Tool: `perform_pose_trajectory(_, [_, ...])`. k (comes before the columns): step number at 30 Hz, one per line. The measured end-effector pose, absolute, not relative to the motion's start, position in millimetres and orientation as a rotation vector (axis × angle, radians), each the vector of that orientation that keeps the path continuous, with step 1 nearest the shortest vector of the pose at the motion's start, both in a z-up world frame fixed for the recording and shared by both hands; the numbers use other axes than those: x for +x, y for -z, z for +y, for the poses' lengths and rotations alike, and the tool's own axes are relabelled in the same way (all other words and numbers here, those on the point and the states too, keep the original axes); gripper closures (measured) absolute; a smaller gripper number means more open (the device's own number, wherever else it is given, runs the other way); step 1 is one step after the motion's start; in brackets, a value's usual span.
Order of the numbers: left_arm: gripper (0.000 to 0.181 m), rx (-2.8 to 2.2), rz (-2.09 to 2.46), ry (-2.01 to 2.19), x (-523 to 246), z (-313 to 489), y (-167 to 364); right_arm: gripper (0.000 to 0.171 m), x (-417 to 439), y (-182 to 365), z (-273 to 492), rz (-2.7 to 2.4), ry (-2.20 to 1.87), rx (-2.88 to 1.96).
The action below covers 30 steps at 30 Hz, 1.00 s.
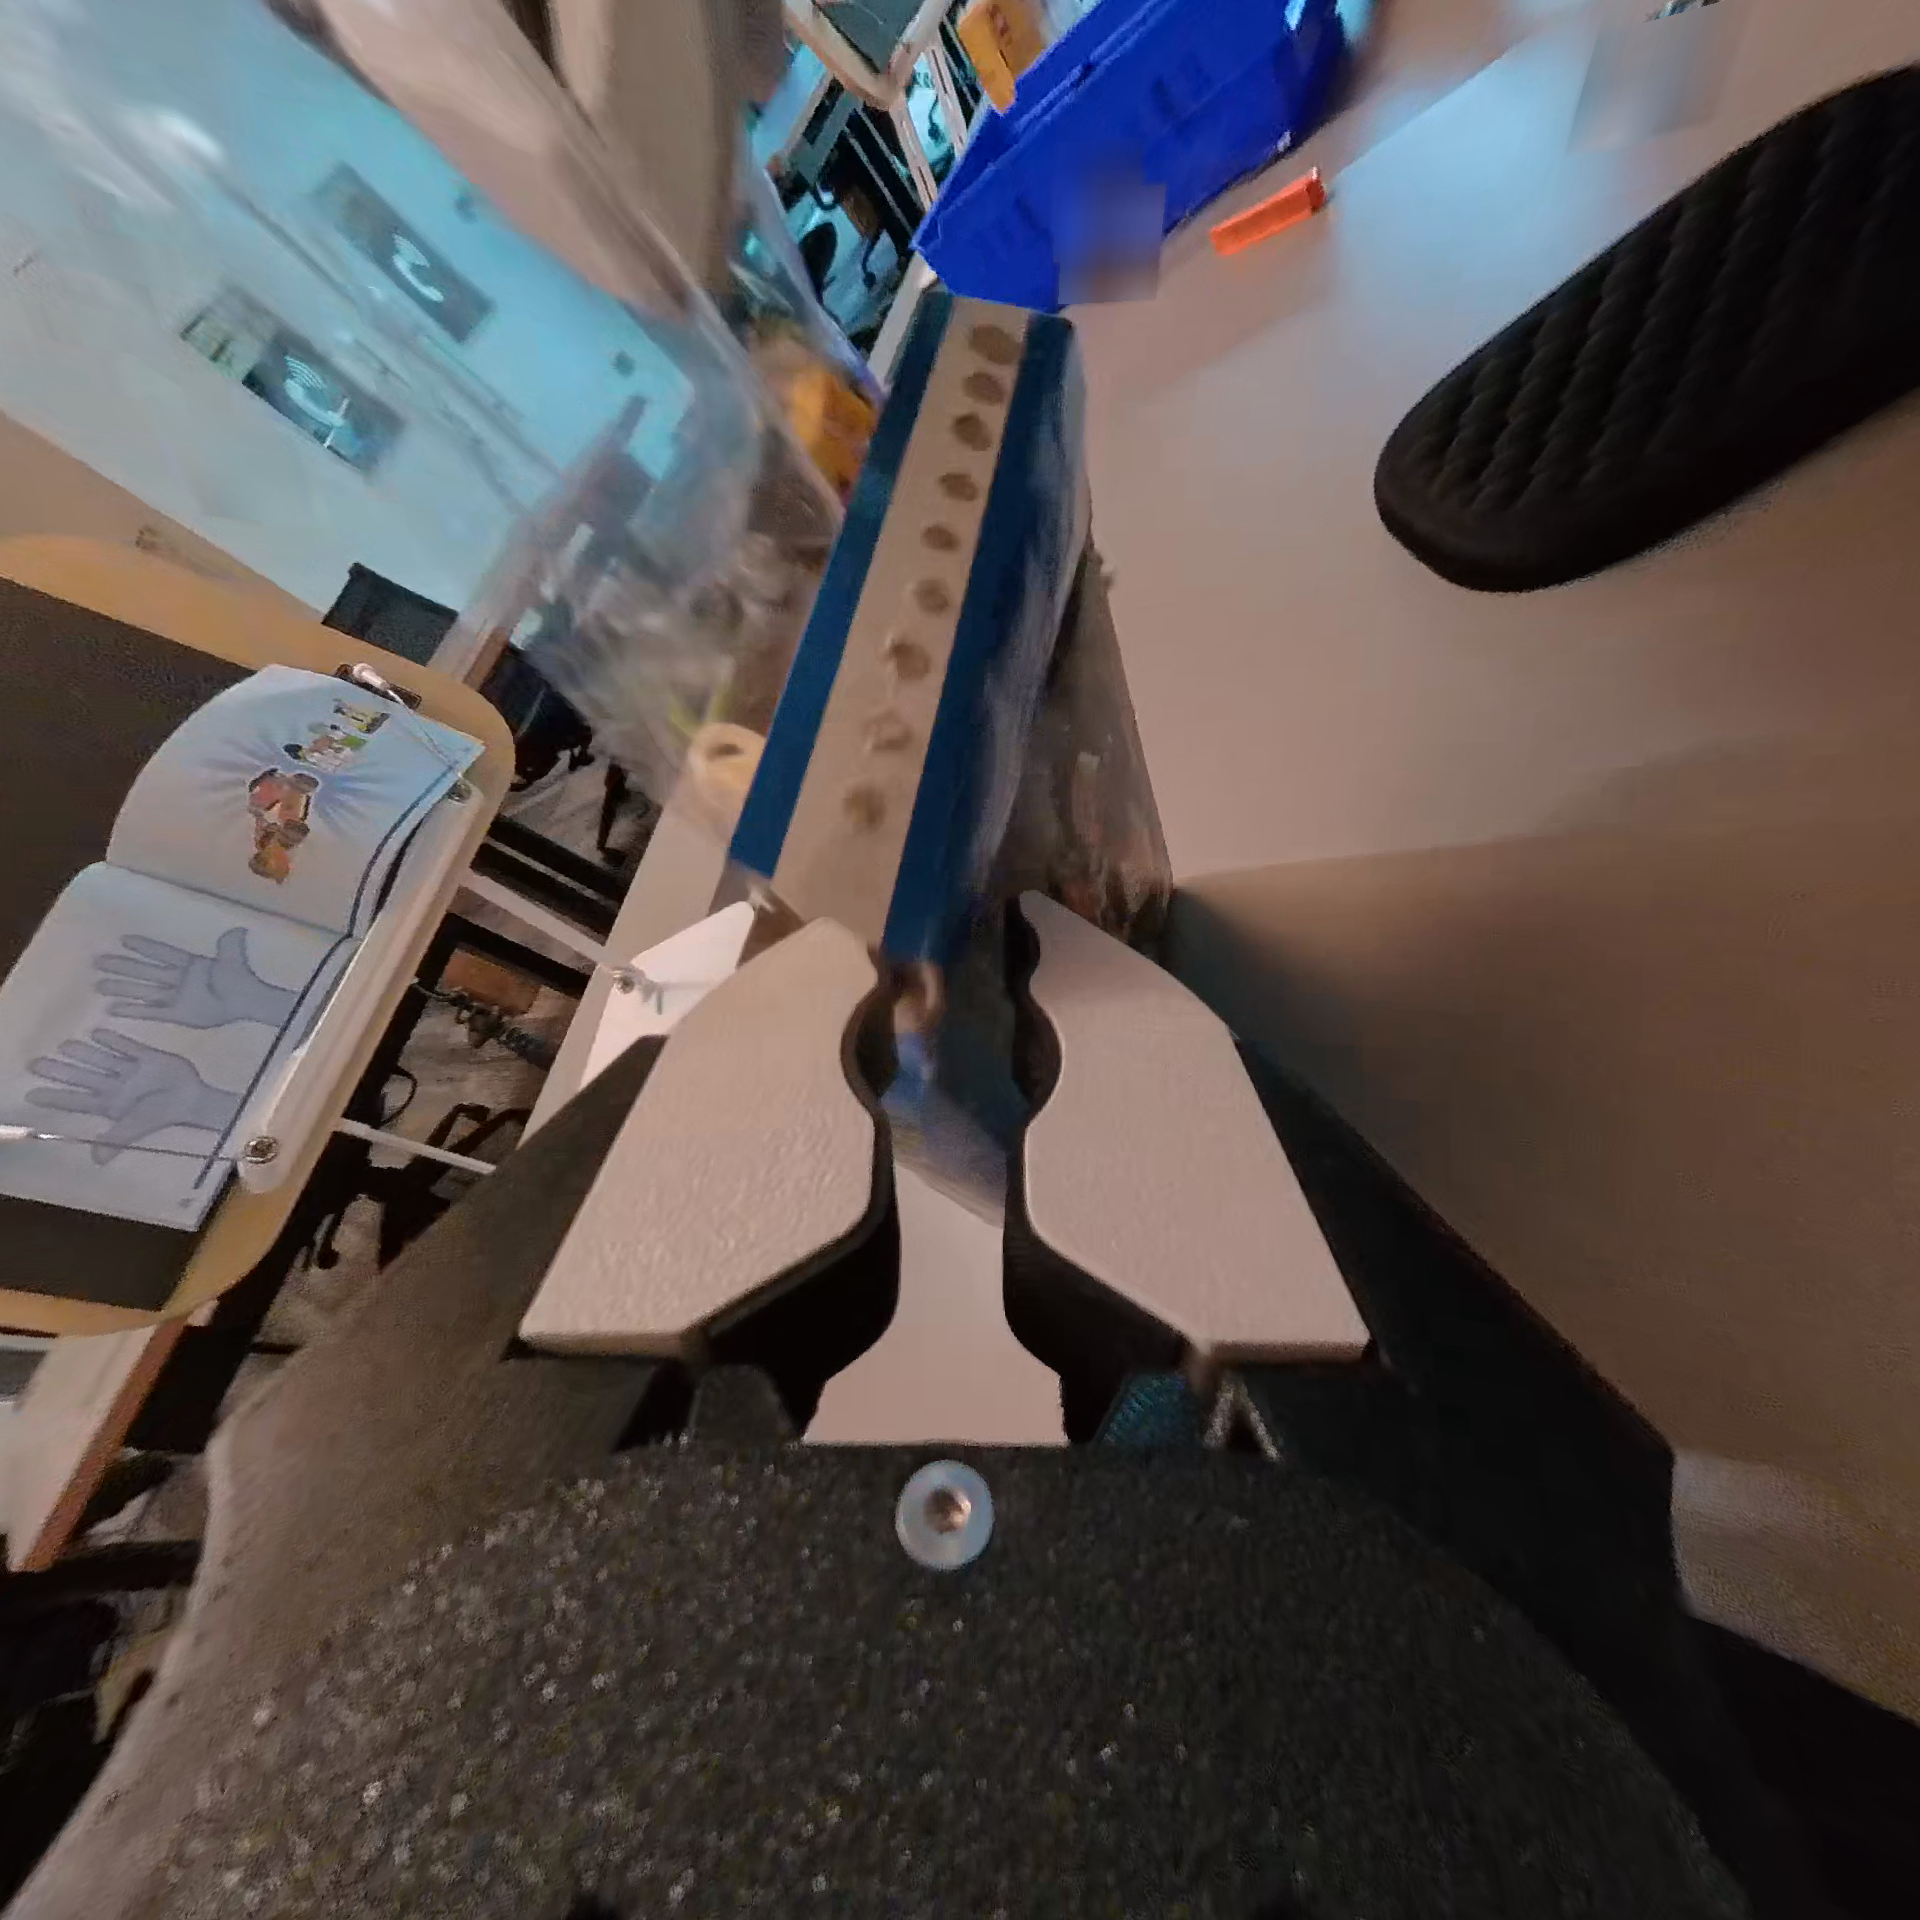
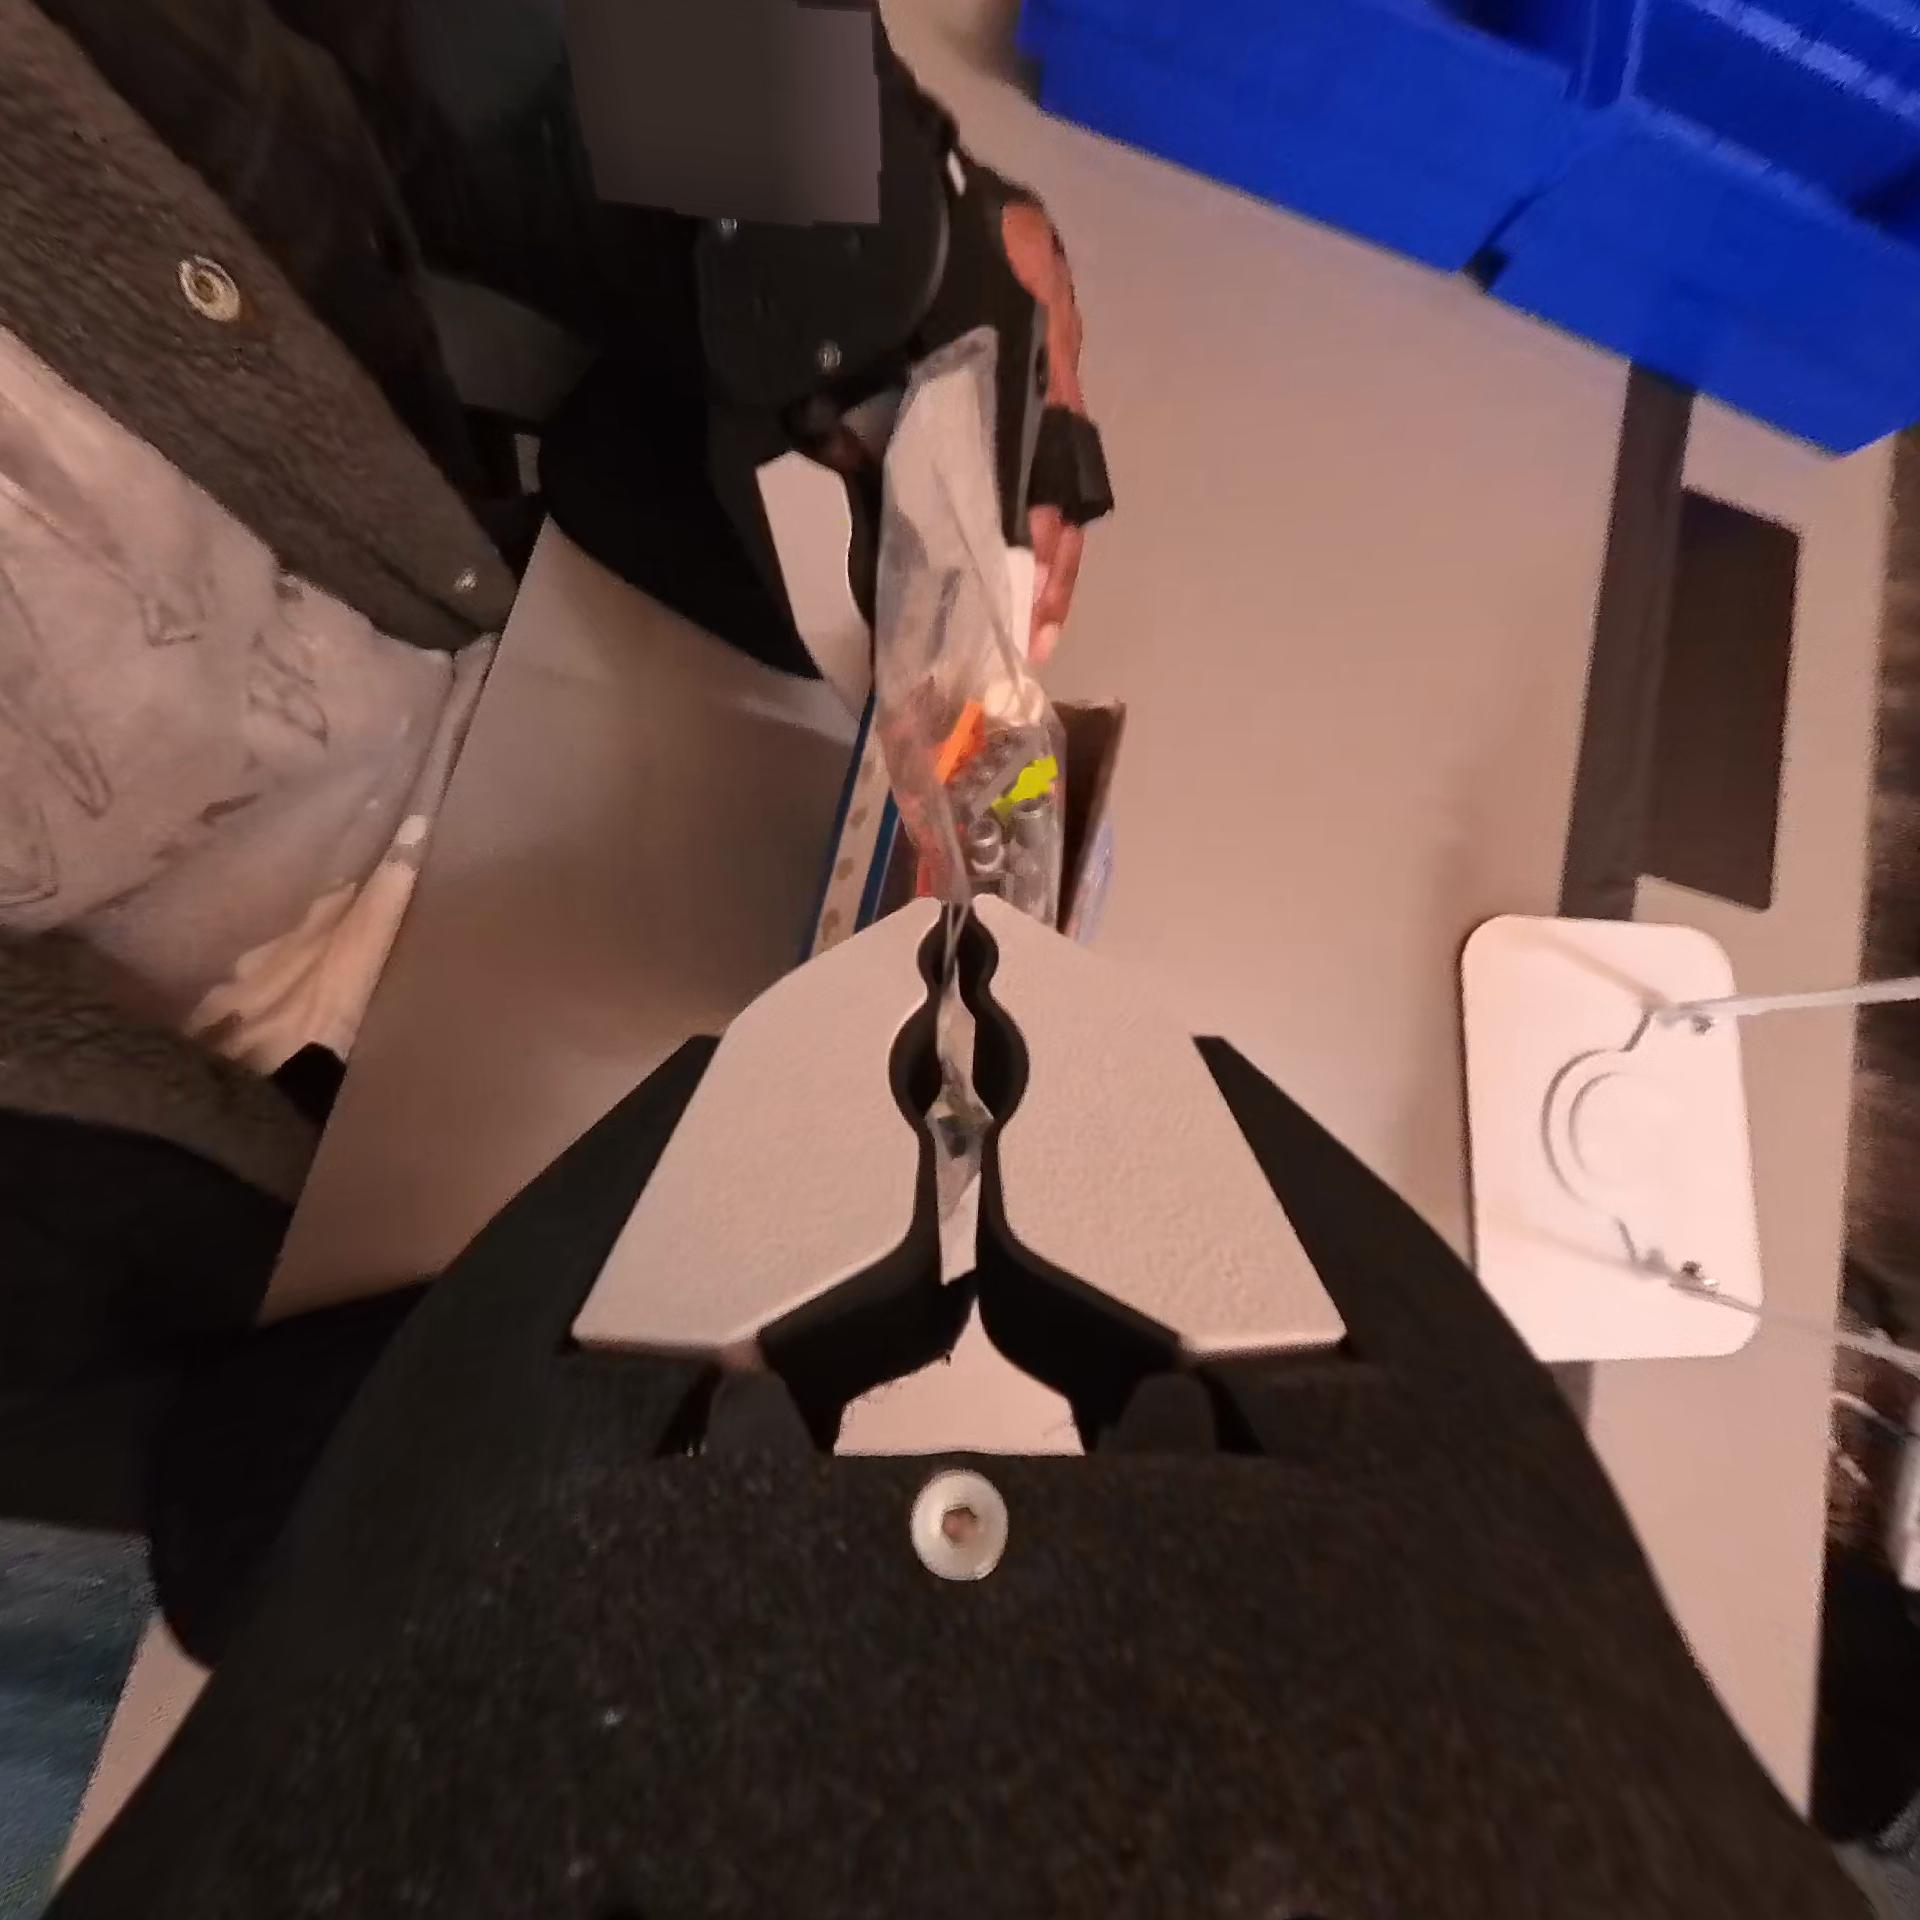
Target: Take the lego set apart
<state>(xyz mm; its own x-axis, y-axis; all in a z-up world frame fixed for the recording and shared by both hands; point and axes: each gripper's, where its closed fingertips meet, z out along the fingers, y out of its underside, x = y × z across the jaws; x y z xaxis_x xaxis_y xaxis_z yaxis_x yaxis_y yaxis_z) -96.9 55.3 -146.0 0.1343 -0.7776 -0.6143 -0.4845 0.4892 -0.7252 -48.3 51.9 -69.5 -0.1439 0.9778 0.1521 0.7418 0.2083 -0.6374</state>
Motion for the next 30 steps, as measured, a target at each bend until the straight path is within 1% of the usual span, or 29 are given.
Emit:
perform_pose_trajectory(4, [0.163,-1.195,1.471,0.352,-98.4,57.8,140.8,0.171,-43.4,86.6,62.3,-1.96,-0.471,-1.679])
perform_pose_trajectory(8, [0.151,-1.341,1.411,0.477,-106.8,65.4,145.2,0.171,-44.2,90.2,75.2,-1.919,-0.423,-1.727])
perform_pose_trajectory(11, [0.138,-1.435,1.324,0.618,-117.2,74.3,148.4,0.171,-42.2,90.9,84.3,-1.899,-0.417,-1.742])
perform_pose_trajectory(14, [0.11,-1.525,1.308,0.722,-123.8,85.3,166.8,0.171,-37.7,93.2,93.6,-1.884,-0.405,-1.76])
perform_pose_trajectory(18, [0.092,-1.552,1.34,0.761,-118.4,108.3,192.2,0.171,-32.7,94.7,101.2,-1.886,-0.432,-1.763])
perform_pose_trajectory(21, [0.086,-1.545,1.387,0.871,-101.0,120.2,207.8,0.171,-29.6,96.5,104.0,-1.905,-0.462,-1.766])
perform_pose_trajectory(24, [0.09,-1.499,1.439,0.966,-78.8,114.4,215.5,0.171,-26.1,97.0,108.9,-1.897,-0.464,-1.789])
perform_pose_trajectory(26, [0.103,-1.481,1.454,0.904,-67.8,114.9,220.7,0.171,-23.8,96.4,110.0,-1.889,-0.465,-1.801])
perform_pose_trajectory(28, [0.127,-1.48,1.448,0.842,-61.6,116.3,224.8,0.171,-22.0,96.3,109.7,-1.885,-0.471,-1.81])
perform_pose_trajectory(30, [0.129,-1.489,1.445,0.827,-59.3,115.4,226.9,0.171,-20.4,96.1,109.3,-1.884,-0.472,-1.815])
